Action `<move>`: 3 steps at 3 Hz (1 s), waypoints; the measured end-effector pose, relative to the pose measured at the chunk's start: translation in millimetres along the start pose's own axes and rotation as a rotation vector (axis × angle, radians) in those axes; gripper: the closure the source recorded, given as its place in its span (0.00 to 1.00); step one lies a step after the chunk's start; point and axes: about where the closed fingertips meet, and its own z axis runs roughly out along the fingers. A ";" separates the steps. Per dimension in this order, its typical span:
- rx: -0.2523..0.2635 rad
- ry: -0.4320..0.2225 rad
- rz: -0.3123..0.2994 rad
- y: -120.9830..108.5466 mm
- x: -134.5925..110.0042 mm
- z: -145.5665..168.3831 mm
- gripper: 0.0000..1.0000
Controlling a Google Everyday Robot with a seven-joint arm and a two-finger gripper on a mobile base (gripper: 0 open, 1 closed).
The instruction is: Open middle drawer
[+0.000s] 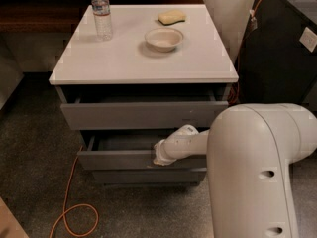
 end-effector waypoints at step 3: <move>-0.025 -0.014 -0.001 13.1 -7.8 -7.0 0.87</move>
Offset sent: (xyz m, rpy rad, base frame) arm -0.1596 0.0453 0.0636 0.1170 0.2484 0.1598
